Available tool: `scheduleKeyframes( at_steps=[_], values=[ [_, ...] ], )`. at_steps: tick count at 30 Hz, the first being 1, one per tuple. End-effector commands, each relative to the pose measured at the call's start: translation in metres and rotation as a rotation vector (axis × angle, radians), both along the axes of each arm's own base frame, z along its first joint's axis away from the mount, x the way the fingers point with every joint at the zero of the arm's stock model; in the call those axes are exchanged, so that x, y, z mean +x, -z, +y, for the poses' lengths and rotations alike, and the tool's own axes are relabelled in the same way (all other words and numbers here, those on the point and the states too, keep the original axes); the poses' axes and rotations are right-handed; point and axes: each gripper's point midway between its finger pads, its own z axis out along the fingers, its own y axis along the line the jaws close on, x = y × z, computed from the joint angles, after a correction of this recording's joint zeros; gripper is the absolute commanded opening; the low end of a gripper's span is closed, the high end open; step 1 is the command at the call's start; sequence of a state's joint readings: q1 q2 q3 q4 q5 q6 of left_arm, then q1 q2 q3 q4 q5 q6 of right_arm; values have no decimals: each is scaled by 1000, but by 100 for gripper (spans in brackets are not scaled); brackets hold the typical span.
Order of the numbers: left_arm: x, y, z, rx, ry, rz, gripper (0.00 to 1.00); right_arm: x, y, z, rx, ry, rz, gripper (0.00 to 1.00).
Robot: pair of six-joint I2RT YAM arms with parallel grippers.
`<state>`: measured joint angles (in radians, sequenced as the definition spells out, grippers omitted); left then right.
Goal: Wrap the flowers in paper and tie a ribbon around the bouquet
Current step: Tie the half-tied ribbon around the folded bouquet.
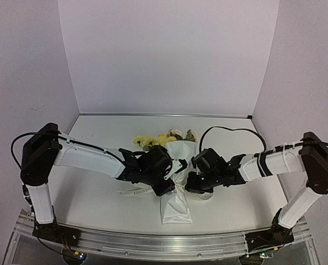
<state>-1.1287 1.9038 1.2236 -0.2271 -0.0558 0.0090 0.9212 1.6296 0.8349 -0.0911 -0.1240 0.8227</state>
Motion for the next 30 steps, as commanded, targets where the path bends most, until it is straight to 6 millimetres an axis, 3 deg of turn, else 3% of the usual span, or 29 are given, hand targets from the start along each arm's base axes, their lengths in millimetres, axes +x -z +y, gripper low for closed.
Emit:
scheduleKeyframes(
  at_steps=[1,14,30],
  values=[
    [-2,18,10,68,-6,7,41,6,-16,-11,-26,-4,-66,0],
    [-8,25,16,75,1,32,36,8,-13,-45,-145,22,-82,0],
    [-12,27,20,75,5,39,34,7,-11,-73,-244,53,-101,0]
  ],
)
